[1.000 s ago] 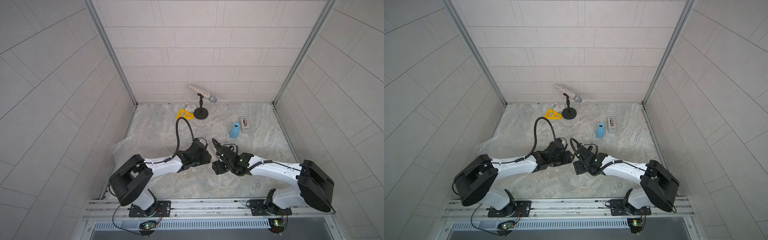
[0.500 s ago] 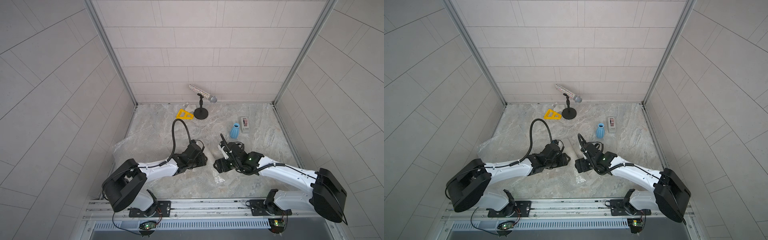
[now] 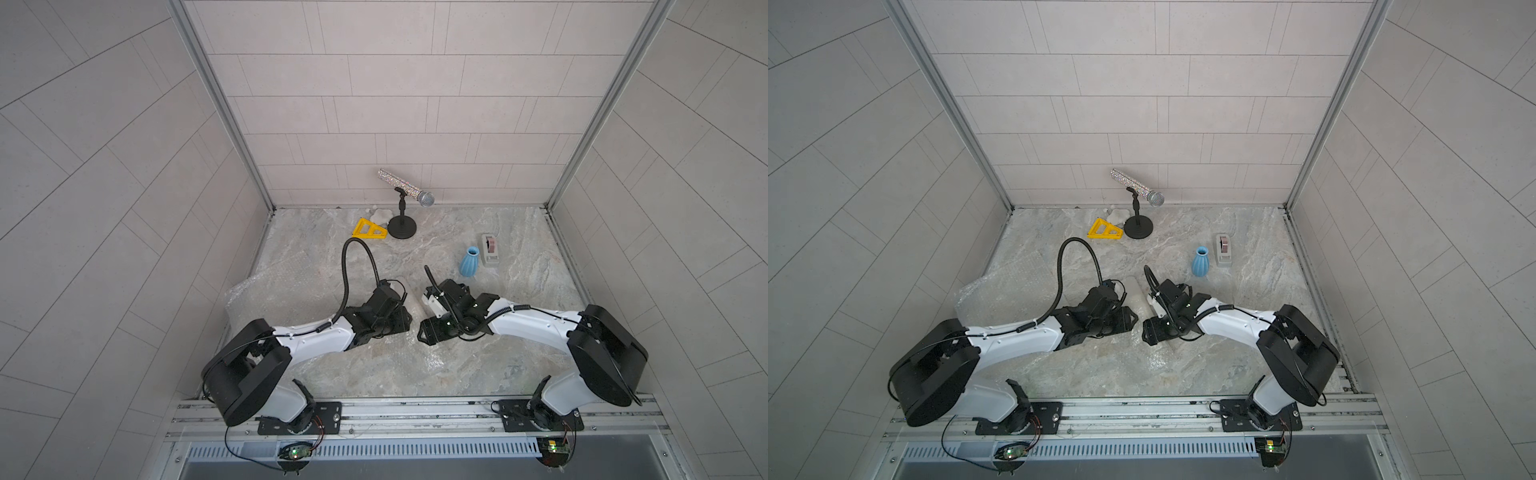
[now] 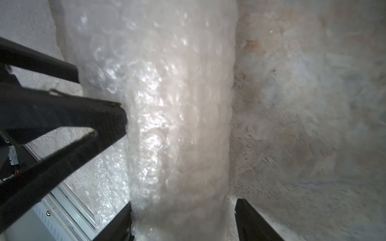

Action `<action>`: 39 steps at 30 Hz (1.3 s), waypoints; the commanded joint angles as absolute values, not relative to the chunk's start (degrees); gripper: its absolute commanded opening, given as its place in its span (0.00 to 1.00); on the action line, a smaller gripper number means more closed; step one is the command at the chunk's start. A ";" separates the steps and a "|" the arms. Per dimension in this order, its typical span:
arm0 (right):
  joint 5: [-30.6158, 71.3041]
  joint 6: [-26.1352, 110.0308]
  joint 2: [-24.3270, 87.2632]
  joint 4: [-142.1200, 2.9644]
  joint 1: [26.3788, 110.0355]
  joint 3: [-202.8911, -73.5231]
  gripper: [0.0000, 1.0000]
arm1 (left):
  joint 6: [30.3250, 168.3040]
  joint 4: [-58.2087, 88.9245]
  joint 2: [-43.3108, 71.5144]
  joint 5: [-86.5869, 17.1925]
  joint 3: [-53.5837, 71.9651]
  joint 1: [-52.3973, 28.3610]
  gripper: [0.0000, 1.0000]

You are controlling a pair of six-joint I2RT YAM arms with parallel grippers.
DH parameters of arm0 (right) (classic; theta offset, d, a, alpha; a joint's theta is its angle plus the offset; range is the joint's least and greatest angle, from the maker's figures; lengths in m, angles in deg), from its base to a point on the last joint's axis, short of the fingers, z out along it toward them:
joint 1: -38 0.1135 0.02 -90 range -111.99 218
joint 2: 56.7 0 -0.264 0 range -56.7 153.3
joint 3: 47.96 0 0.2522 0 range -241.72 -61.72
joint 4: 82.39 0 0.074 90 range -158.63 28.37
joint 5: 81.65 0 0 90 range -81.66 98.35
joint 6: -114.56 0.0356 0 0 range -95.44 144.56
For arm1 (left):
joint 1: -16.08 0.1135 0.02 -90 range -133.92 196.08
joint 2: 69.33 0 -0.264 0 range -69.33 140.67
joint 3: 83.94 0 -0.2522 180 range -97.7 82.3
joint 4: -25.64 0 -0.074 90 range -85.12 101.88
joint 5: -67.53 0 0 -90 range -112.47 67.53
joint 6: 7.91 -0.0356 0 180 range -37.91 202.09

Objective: Wrap vases in bubble wrap
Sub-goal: Wrap the vase in bubble wrap.

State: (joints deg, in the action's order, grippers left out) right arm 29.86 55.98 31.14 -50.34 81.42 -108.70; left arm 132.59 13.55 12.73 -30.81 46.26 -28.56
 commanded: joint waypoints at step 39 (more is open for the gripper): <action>17.04 60.66 29.26 -47.58 84.68 -104.26 0.69 | 141.93 12.88 9.60 -27.77 50.88 -25.95 0.02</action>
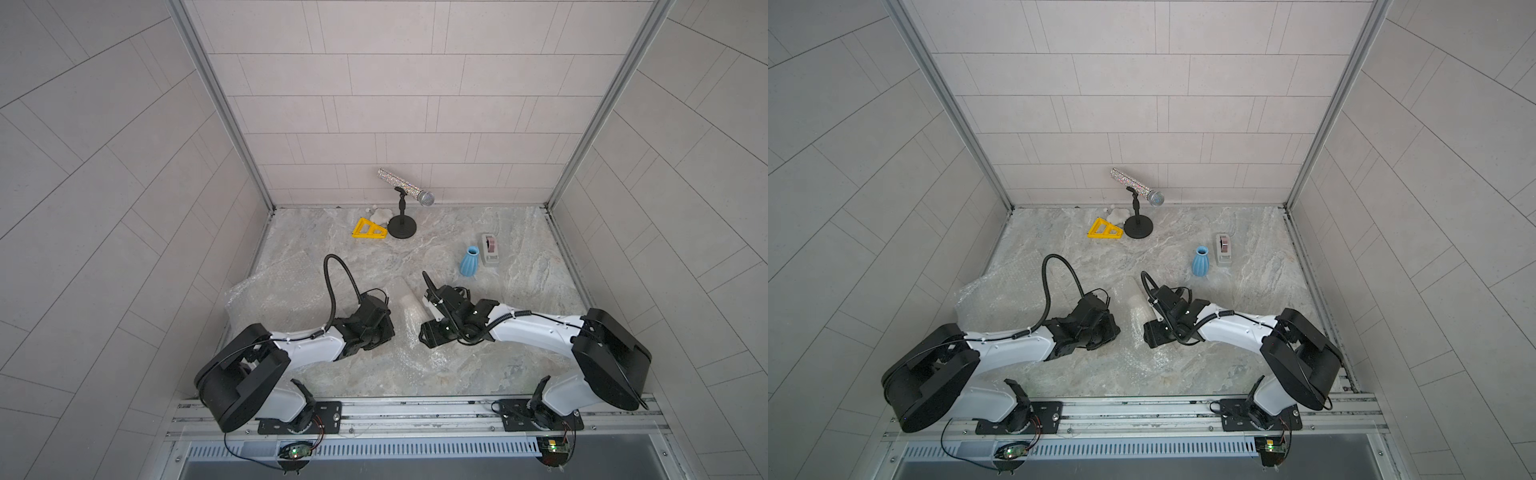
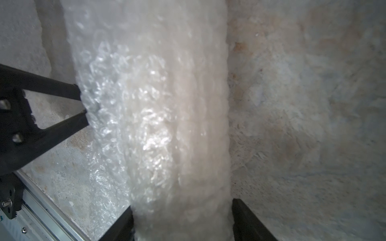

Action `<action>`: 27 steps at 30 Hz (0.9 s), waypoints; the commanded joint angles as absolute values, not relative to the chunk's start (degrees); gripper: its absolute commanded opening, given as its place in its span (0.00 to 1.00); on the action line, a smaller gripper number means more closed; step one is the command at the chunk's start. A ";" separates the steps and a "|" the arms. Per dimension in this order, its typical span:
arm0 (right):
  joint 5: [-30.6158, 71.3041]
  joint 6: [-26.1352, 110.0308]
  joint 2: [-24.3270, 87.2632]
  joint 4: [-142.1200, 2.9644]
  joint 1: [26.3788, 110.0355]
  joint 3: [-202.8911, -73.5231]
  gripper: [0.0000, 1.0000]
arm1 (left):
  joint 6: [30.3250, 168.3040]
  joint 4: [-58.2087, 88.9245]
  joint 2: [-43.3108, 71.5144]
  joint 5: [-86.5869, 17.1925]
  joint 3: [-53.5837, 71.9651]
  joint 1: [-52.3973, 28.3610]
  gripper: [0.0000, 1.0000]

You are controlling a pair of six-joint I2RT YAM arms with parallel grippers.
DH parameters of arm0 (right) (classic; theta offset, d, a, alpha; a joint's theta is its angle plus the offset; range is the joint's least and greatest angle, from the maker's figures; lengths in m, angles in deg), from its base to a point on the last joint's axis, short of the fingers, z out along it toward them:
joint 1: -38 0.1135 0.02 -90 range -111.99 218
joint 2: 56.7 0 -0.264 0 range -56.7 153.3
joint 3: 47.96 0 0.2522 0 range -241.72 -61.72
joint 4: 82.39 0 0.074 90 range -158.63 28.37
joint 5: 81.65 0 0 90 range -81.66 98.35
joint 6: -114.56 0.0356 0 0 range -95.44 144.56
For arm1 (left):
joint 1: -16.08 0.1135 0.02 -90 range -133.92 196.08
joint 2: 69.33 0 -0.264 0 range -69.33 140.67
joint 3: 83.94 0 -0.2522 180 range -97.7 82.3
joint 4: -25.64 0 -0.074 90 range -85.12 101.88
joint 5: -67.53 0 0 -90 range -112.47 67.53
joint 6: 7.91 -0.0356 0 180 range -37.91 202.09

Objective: Wrap vases in bubble wrap
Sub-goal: Wrap the vase in bubble wrap.

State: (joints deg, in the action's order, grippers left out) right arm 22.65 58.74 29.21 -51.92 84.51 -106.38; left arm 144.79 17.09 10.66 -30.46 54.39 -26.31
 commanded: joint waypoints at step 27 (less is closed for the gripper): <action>18.23 69.28 20.24 -57.24 80.51 -94.44 0.73 | 130.31 1.46 28.39 -35.56 21.86 -32.30 0.00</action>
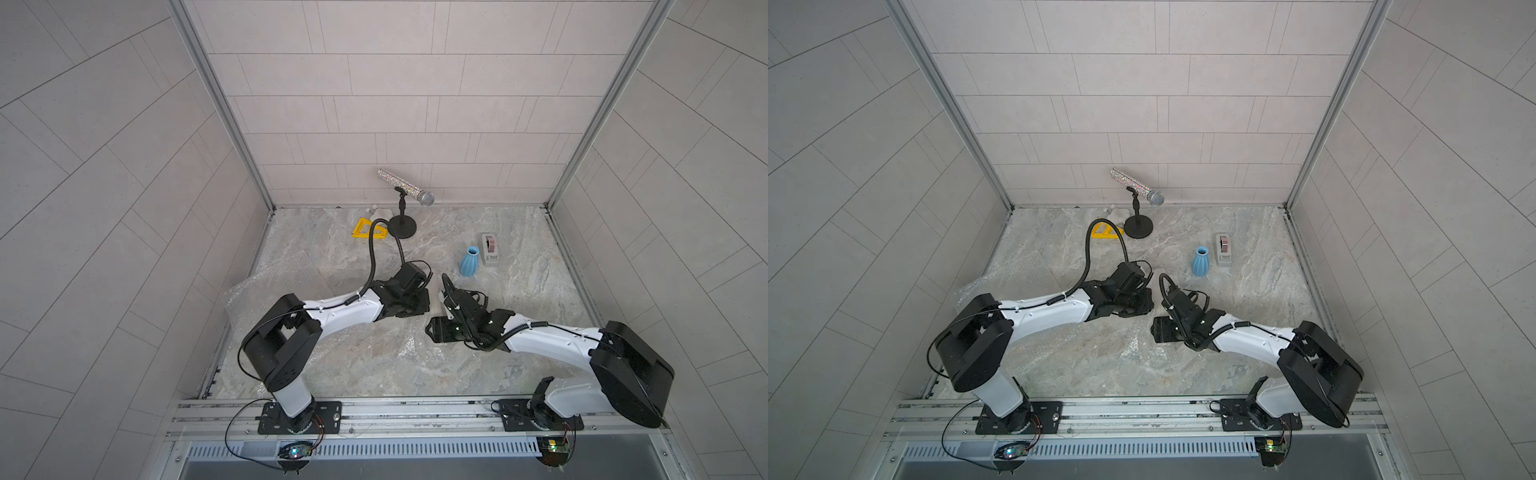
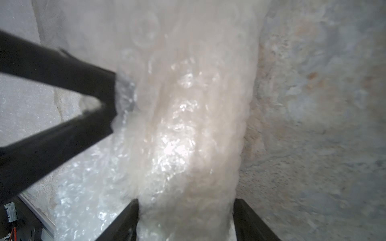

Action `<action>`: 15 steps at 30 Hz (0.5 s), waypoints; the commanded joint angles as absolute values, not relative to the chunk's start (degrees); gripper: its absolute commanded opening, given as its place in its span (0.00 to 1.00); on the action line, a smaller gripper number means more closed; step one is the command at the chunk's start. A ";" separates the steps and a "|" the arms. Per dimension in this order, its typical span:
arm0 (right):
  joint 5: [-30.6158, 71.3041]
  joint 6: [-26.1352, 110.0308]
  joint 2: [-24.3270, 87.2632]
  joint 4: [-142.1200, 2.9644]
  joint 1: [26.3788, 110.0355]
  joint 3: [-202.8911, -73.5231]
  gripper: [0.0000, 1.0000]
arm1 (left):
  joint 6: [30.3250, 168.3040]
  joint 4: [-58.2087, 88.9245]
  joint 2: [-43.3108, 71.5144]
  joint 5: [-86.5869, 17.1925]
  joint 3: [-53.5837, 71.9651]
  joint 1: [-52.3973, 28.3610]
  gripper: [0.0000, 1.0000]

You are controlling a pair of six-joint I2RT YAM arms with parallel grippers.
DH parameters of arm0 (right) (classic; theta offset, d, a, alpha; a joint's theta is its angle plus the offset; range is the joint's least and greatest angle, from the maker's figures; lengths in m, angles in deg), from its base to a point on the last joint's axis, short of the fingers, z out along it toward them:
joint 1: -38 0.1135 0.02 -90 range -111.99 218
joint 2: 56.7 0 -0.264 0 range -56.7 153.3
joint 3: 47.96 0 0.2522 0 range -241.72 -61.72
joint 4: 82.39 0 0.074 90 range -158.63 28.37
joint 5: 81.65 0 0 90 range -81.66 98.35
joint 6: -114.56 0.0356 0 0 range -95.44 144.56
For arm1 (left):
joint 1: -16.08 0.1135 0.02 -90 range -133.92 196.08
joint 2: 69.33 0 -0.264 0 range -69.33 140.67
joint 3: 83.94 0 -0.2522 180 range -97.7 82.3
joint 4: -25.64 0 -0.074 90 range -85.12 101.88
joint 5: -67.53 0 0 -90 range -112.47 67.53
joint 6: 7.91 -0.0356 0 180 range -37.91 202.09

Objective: Wrap vases in bubble wrap
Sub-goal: Wrap the vase in bubble wrap.

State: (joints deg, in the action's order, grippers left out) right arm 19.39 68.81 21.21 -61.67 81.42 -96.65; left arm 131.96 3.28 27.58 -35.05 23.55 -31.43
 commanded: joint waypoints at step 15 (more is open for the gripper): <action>24.24 63.96 12.43 -49.29 75.80 -96.23 0.87 | 129.60 1.83 31.83 -35.56 20.34 -32.35 0.00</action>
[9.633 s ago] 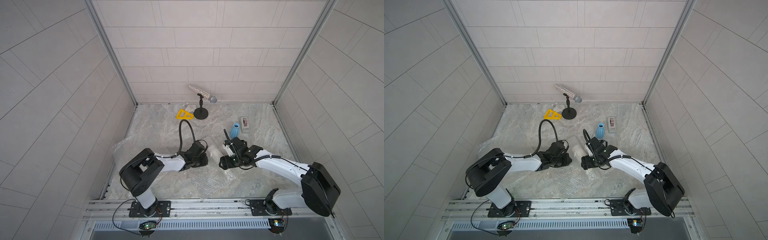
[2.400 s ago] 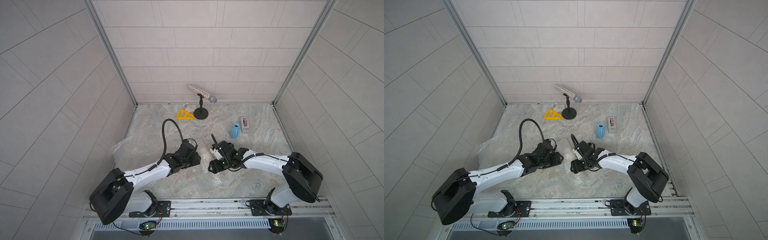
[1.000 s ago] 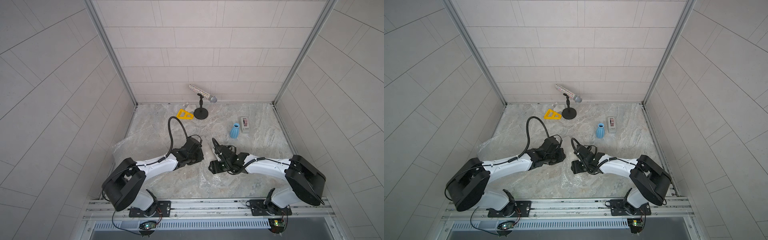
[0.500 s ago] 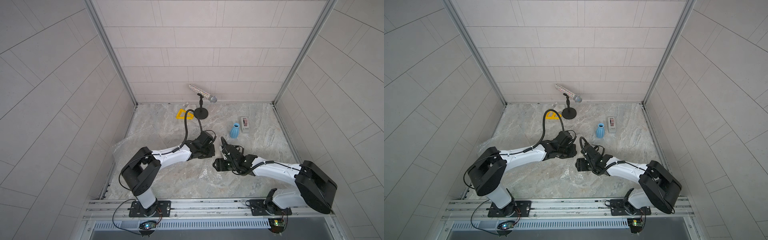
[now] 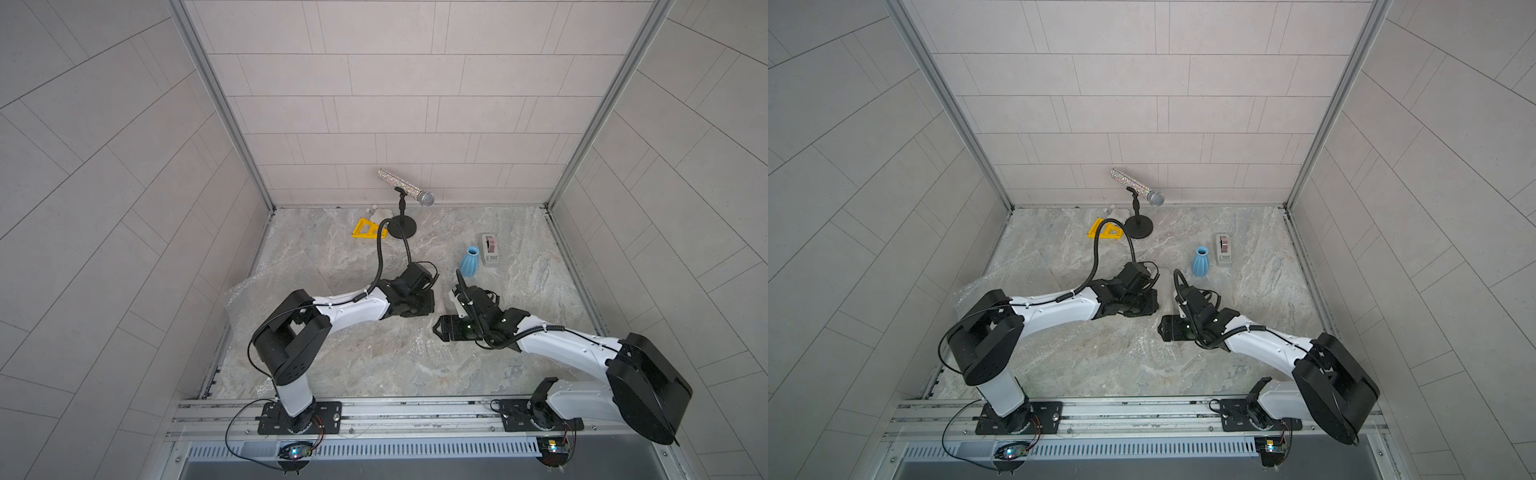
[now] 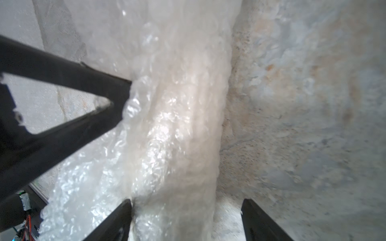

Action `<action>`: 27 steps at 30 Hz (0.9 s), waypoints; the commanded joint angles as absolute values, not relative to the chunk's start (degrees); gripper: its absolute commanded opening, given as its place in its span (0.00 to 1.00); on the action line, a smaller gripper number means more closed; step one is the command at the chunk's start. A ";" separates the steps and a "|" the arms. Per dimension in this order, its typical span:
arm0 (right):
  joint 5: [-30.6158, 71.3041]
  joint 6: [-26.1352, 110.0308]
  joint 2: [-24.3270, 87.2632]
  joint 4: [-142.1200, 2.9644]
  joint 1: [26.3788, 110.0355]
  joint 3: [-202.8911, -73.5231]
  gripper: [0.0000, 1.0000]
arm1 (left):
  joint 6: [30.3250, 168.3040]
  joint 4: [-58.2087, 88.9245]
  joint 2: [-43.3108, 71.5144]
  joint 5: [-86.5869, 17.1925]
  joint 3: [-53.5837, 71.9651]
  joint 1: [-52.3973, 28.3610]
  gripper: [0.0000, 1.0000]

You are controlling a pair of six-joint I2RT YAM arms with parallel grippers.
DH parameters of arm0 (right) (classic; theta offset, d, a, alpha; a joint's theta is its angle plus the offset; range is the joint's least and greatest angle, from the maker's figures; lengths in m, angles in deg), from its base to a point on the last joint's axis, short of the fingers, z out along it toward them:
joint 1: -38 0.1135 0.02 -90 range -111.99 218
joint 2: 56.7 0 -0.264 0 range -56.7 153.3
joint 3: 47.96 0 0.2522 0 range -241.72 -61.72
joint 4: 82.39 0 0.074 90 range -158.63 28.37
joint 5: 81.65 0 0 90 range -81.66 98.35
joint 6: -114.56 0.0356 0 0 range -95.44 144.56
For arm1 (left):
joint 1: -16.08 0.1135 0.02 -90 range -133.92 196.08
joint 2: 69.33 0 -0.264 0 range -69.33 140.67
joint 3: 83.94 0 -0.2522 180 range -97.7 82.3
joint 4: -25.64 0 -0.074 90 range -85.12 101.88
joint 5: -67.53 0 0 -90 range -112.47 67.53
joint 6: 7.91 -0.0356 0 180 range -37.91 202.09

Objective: Wrap vases in bubble wrap
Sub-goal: Wrap the vase in bubble wrap.

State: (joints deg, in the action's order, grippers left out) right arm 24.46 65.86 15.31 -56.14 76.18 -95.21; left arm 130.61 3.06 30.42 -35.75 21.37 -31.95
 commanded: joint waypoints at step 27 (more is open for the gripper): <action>35.81 60.24 33.43 -51.93 62.20 -118.02 0.86 | 132.29 8.73 32.28 -36.18 22.61 -32.35 0.00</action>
